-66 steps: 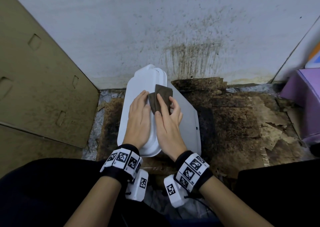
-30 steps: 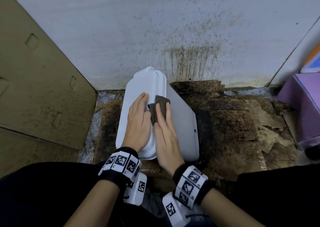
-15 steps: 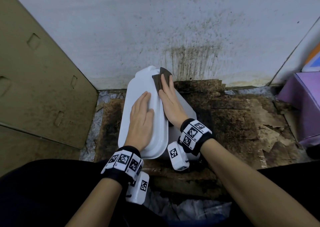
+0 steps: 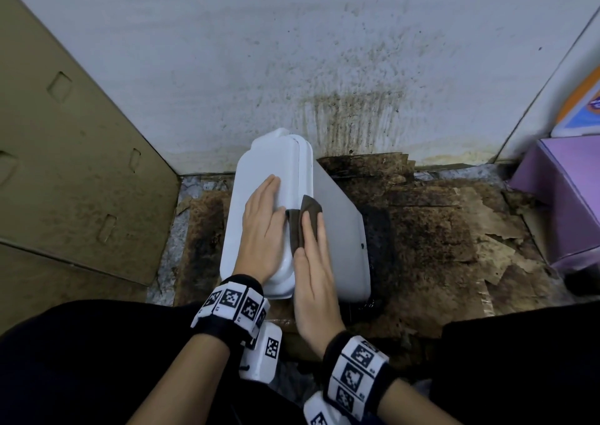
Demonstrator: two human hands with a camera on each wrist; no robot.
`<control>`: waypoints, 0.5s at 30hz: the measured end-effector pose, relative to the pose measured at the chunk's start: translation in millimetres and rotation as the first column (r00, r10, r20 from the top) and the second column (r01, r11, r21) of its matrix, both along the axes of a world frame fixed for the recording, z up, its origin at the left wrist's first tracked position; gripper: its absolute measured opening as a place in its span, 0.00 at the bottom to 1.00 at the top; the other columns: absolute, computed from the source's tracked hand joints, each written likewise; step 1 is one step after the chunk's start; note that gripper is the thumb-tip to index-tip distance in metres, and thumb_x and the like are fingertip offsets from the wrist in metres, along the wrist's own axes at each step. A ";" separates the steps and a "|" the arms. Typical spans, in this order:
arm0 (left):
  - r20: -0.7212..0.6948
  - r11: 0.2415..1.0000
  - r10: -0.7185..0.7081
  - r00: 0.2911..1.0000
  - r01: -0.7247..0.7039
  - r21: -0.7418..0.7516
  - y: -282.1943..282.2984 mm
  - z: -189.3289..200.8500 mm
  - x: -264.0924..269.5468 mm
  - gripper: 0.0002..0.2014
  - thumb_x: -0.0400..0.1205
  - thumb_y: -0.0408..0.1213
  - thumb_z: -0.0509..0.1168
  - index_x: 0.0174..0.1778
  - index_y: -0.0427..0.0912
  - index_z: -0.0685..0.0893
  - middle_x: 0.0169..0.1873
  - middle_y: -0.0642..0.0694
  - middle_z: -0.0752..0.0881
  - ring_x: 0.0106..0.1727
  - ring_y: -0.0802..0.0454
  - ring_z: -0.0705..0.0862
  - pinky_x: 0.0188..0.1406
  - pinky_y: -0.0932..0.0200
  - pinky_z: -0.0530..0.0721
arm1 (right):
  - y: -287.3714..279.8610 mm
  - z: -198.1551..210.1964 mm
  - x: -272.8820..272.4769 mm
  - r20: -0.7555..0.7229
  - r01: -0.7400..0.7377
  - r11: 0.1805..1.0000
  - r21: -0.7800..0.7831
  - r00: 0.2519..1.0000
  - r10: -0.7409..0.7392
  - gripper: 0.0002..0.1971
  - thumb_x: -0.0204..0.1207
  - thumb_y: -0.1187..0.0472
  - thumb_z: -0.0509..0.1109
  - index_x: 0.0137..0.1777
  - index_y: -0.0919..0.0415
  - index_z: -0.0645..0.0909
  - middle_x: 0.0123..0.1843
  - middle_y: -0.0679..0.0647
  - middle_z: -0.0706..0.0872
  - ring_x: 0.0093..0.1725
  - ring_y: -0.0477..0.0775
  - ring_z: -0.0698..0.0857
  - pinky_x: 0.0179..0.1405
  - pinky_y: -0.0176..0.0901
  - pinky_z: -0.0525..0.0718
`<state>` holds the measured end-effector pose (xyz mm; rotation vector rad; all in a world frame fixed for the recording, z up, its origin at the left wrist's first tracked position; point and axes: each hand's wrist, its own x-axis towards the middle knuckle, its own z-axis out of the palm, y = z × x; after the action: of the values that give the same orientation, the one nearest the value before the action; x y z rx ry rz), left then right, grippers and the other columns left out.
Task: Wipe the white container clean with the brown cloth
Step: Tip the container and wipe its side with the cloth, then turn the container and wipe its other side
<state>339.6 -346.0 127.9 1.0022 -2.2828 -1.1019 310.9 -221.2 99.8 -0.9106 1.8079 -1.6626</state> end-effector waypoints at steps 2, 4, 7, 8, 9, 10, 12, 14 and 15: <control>0.000 1.000 0.000 1.000 0.000 0.010 0.7 1.1 0.3 0.30 0.86 0.43 0.48 0.88 0.45 0.63 0.87 0.51 0.62 0.86 0.59 0.58 0.89 0.52 0.53 | -1.6 0.1 -5.3 0.030 -0.008 1.000 0.009 1.000 0.008 0.26 0.94 0.58 0.47 0.89 0.43 0.49 0.90 0.35 0.43 0.88 0.35 0.42 0.89 0.46 0.46; 0.010 1.000 0.003 1.000 -0.003 0.002 3.2 1.7 -0.6 0.30 0.86 0.43 0.48 0.88 0.44 0.62 0.87 0.51 0.62 0.87 0.58 0.58 0.89 0.53 0.52 | -4.6 2.4 -14.6 0.064 -0.007 1.000 0.029 0.998 0.005 0.26 0.94 0.57 0.47 0.89 0.43 0.49 0.90 0.34 0.45 0.87 0.32 0.43 0.89 0.46 0.46; 0.047 0.999 -0.006 0.999 0.008 -0.042 11.0 2.6 -7.7 0.29 0.88 0.41 0.48 0.88 0.43 0.61 0.88 0.49 0.61 0.88 0.56 0.57 0.88 0.60 0.48 | -9.1 7.1 -36.7 0.106 -0.009 0.997 0.075 0.994 0.001 0.26 0.94 0.57 0.47 0.89 0.44 0.49 0.90 0.34 0.48 0.87 0.31 0.47 0.90 0.45 0.48; 0.063 0.998 -0.010 0.998 0.013 -0.057 14.4 2.8 -11.9 0.27 0.91 0.39 0.48 0.89 0.43 0.60 0.88 0.49 0.60 0.88 0.56 0.56 0.87 0.65 0.46 | -9.8 7.9 -45.1 0.120 -0.013 0.997 0.081 0.993 0.003 0.26 0.94 0.57 0.47 0.90 0.44 0.49 0.90 0.35 0.48 0.87 0.31 0.48 0.90 0.45 0.48; 0.076 0.997 -0.013 0.997 0.018 -0.069 17.7 2.8 -16.8 0.26 0.92 0.37 0.49 0.89 0.43 0.59 0.89 0.49 0.59 0.88 0.56 0.56 0.85 0.69 0.43 | -9.6 8.9 -52.9 0.131 -0.019 0.996 0.085 0.991 0.008 0.26 0.94 0.56 0.47 0.90 0.44 0.48 0.90 0.36 0.48 0.87 0.33 0.49 0.90 0.47 0.49; 0.086 0.997 -0.016 0.996 0.023 -0.077 21.3 3.5 -21.7 0.26 0.93 0.34 0.50 0.89 0.42 0.58 0.89 0.48 0.58 0.88 0.56 0.55 0.83 0.72 0.41 | -8.2 10.2 -59.7 0.135 -0.027 0.996 0.090 0.991 0.015 0.26 0.93 0.55 0.47 0.90 0.44 0.48 0.91 0.38 0.48 0.88 0.34 0.49 0.90 0.49 0.50; 0.102 0.996 -0.026 0.994 0.034 -0.080 27.6 5.5 -30.6 0.26 0.94 0.35 0.50 0.90 0.41 0.55 0.90 0.48 0.55 0.89 0.56 0.52 0.83 0.72 0.39 | -4.2 13.3 -70.4 0.134 -0.043 0.993 0.109 0.991 0.028 0.26 0.93 0.54 0.47 0.90 0.43 0.47 0.91 0.38 0.48 0.88 0.35 0.50 0.90 0.49 0.51; 0.109 0.998 -0.039 0.993 0.044 -0.042 33.8 9.6 -37.0 0.27 0.94 0.38 0.49 0.91 0.42 0.52 0.90 0.50 0.53 0.89 0.58 0.49 0.85 0.67 0.40 | 1.3 18.7 -79.8 0.134 -0.048 0.991 0.122 0.991 0.032 0.26 0.94 0.54 0.47 0.90 0.43 0.47 0.90 0.37 0.49 0.87 0.33 0.51 0.90 0.47 0.51; 0.099 0.999 -0.048 0.994 0.049 -0.004 36.9 12.1 -39.3 0.28 0.94 0.39 0.49 0.91 0.43 0.51 0.91 0.50 0.52 0.89 0.59 0.49 0.86 0.65 0.40 | 4.3 21.1 -84.4 0.125 -0.045 0.991 0.126 0.992 0.029 0.27 0.93 0.53 0.48 0.90 0.42 0.47 0.90 0.37 0.50 0.87 0.34 0.52 0.90 0.48 0.52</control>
<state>300.2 -309.2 140.0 1.0249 -2.3988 -1.0856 226.5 -216.9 120.9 -0.7643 1.7819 -1.5253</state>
